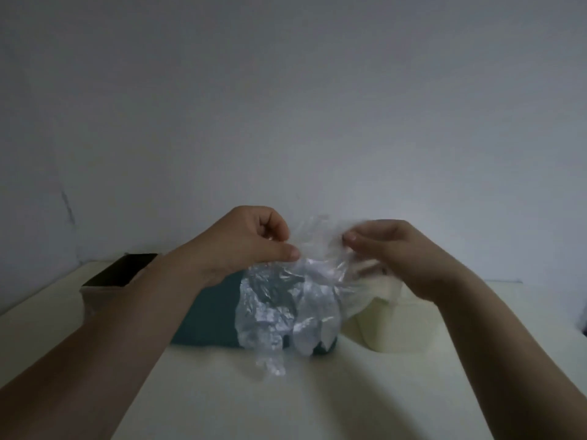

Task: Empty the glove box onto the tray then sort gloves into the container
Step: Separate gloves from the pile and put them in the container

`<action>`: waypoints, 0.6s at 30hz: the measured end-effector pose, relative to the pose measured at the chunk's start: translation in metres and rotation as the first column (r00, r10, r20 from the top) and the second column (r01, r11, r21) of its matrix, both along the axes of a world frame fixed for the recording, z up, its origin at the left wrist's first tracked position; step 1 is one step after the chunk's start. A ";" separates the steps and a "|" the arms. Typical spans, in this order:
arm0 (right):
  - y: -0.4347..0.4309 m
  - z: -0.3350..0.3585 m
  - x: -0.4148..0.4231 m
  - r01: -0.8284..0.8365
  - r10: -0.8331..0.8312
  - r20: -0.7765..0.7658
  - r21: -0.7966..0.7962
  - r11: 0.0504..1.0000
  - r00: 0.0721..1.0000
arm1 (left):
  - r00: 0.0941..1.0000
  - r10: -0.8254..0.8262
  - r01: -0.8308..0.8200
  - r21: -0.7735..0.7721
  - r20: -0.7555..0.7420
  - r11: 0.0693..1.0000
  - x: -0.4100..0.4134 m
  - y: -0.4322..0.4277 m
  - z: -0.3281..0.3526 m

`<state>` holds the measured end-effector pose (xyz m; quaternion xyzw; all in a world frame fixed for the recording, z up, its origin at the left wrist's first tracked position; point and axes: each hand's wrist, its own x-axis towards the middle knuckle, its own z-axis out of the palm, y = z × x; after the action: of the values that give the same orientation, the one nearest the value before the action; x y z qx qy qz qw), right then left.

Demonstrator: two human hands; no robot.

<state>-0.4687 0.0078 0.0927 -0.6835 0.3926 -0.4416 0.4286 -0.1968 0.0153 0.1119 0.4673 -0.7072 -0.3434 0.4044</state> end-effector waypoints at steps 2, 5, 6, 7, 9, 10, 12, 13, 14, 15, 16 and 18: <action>-0.004 0.011 -0.022 0.125 -0.126 -0.141 -0.014 0.992 0.982 | 0.999 0.014 -0.015 0.035 0.037 0.999 -0.008 -0.012 0.001; -0.021 0.026 -0.043 0.269 -0.280 -0.285 -0.081 0.960 0.917 | 0.997 0.043 -0.047 0.052 0.071 0.998 -0.020 -0.030 -0.002; -0.031 0.028 -0.047 0.304 -0.325 -0.325 -0.116 0.946 0.888 | 0.993 0.069 -0.073 0.037 0.095 0.997 -0.024 -0.037 -0.003; -0.043 0.028 -0.049 0.331 -0.365 -0.366 -0.154 0.931 0.856 | 0.989 0.085 -0.087 0.016 0.120 0.996 -0.027 -0.042 -0.004; -0.067 0.022 -0.052 0.364 -0.425 -0.446 -0.220 0.905 0.788 | 0.987 0.080 -0.080 -0.010 0.140 0.997 -0.029 -0.046 -0.001; -0.080 0.018 -0.052 0.372 -0.453 -0.484 -0.258 0.892 0.749 | 0.988 0.061 -0.061 -0.008 0.138 0.998 -0.029 -0.047 0.002; -0.102 0.004 -0.052 0.384 -0.513 -0.561 -0.341 0.858 0.650 | 0.994 -0.037 0.034 0.027 0.107 0.999 -0.024 -0.040 0.013; -0.111 -0.002 -0.053 0.385 -0.538 -0.602 -0.376 0.843 0.590 | 0.990 -0.114 0.109 0.062 0.081 0.992 -0.022 -0.035 0.019; -0.119 -0.008 -0.053 0.389 -0.551 -0.637 -0.392 0.834 0.539 | 0.979 -0.197 0.191 0.094 0.057 0.977 -0.021 -0.031 0.025; -0.124 -0.012 -0.054 0.389 -0.558 -0.644 -0.402 0.829 0.524 | 0.961 -0.272 0.266 0.112 0.042 0.958 -0.022 -0.028 0.030; -0.129 -0.016 -0.055 0.376 -0.563 -0.653 -0.420 0.826 0.507 | 0.943 -0.331 0.325 0.121 0.030 0.938 -0.024 -0.027 0.034; -0.138 -0.026 -0.060 0.354 -0.548 -0.703 -0.423 0.834 0.453 | 0.912 -0.411 0.408 0.119 -0.005 0.905 -0.033 -0.029 0.041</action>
<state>-0.5286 -0.1297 0.0669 -0.7181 0.6593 -0.2229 -0.0059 -0.2300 -0.0137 0.1525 0.3350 -0.7721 -0.4569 0.2880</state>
